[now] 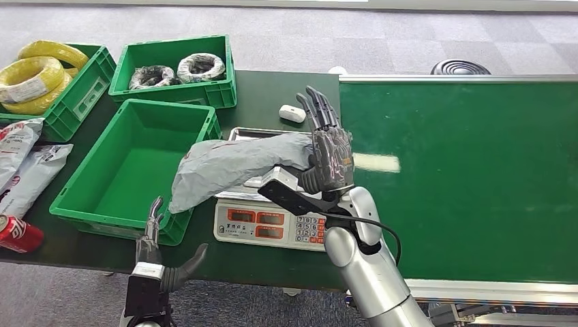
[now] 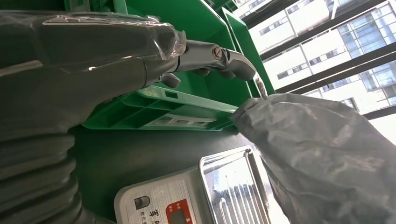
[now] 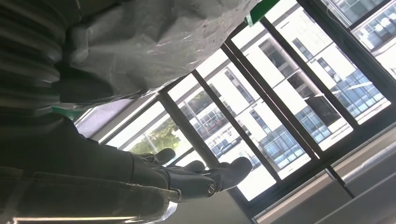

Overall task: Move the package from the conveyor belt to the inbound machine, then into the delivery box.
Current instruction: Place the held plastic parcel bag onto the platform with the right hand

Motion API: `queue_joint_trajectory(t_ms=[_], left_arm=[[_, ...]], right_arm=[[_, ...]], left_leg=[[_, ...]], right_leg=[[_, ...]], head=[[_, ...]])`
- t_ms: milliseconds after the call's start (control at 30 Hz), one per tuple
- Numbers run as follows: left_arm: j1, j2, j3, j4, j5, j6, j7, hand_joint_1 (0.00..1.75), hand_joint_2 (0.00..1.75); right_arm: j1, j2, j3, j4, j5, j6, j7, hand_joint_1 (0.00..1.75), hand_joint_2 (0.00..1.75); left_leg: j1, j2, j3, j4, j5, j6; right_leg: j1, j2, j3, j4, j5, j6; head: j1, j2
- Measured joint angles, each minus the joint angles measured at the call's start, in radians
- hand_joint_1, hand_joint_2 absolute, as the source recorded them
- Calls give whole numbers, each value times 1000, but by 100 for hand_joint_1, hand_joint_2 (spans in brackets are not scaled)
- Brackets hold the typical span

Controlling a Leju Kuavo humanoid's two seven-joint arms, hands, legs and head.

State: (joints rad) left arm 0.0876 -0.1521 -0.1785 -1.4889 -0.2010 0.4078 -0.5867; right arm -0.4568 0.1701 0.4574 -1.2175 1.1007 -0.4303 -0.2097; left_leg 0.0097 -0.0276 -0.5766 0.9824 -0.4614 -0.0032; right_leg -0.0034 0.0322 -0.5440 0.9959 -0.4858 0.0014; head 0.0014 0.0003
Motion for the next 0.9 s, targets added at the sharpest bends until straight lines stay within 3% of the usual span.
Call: queue_joint_trajectory(t_ms=[633,700,767,833,900], left_arm=[[0,1,2,-5,0,2,1,0,175],[3,2,4,-6,0,9,1,0,175],[9,3,5,-8,1,20,2,0,175],[15,4,5,-8,2,28,2,0,175],[16,4,5,-8,3,34,3,0,175]], right_arm=[[9,-1,-5,-14,21,-42,44,0,175],[5,3,-21,-11,-39,-34,58,0,87],[-7,14,-59,8,-214,7,46,0,0],[-22,27,-107,46,-396,37,19,0,0],[-32,33,-145,85,-480,43,-6,0,0]], left_leg=[[0,0,0,0,0,0],[0,0,0,0,0,0],[0,0,0,0,0,0],[0,0,0,0,0,0],[0,-1,0,0,0,0]], right_leg=[[0,0,0,0,0,0],[0,0,0,0,0,0],[0,0,0,0,0,0],[0,-1,0,0,0,0],[0,-1,1,0,0,0]], head=[[0,0],[0,0],[0,0],[0,0],[0,0]])
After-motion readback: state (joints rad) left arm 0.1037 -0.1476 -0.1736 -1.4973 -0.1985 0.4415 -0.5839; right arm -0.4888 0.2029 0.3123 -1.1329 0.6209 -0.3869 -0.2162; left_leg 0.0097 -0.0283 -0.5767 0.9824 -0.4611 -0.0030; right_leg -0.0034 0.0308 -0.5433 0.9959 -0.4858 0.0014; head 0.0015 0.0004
